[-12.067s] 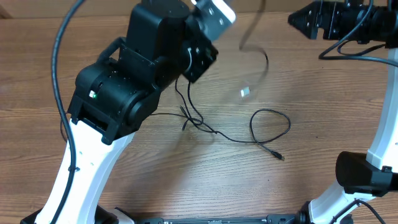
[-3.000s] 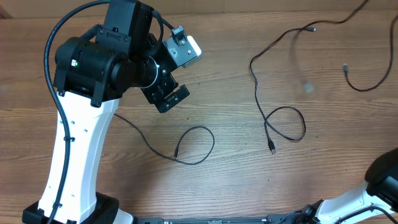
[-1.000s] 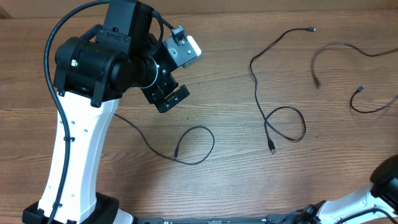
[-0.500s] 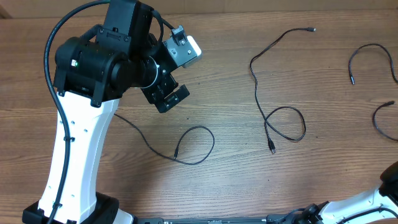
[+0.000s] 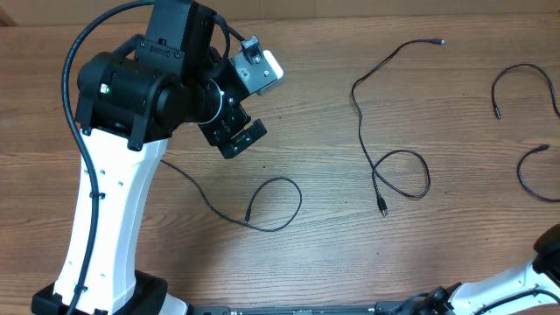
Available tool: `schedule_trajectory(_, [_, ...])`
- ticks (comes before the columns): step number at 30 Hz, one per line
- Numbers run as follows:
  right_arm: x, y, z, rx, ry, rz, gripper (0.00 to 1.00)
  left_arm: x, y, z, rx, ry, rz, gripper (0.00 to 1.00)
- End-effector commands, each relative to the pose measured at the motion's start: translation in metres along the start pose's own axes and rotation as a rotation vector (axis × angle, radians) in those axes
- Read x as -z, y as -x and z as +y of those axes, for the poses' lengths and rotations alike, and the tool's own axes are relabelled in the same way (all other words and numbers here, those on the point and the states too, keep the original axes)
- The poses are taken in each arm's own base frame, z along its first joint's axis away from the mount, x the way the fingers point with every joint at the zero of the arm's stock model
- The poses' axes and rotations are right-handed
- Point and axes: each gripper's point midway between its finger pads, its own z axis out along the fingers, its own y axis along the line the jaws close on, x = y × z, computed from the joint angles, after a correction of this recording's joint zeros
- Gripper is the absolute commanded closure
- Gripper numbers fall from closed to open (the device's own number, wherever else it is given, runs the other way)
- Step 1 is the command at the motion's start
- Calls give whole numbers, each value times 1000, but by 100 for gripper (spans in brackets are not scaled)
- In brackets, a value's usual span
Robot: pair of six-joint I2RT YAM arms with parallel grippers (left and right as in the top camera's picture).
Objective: Untangle cables
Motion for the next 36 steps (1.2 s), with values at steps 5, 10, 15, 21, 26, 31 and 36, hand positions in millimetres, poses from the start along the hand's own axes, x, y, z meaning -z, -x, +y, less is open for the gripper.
schedule_trajectory(5, [-29, -58, 110, 202, 226, 173, 0, 4, 2, -1, 15, 1, -15, 0])
schedule_trajectory(10, [-40, -106, 169, 231, 311, 296, 0, 4, 2, -1, 16, 1, -14, 0])
schedule_trajectory(15, [-43, -157, 204, 256, 297, 429, 0, 4, 2, -1, 15, 1, -14, 0])
schedule_trajectory(21, [-33, -221, 219, 340, 246, 613, 0, 4, 2, -1, 15, 1, -15, 0])
schedule_trajectory(26, [-18, -277, 233, 482, 307, 758, 0, 4, 2, -1, 15, 1, -15, 0])
schedule_trajectory(31, [-11, -322, 237, 503, 319, 857, 0, 4, 2, -1, 16, 1, -14, 0])
schedule_trajectory(36, [-8, -368, 234, 524, 336, 930, 0, 4, 2, -1, 16, 1, -14, 0])
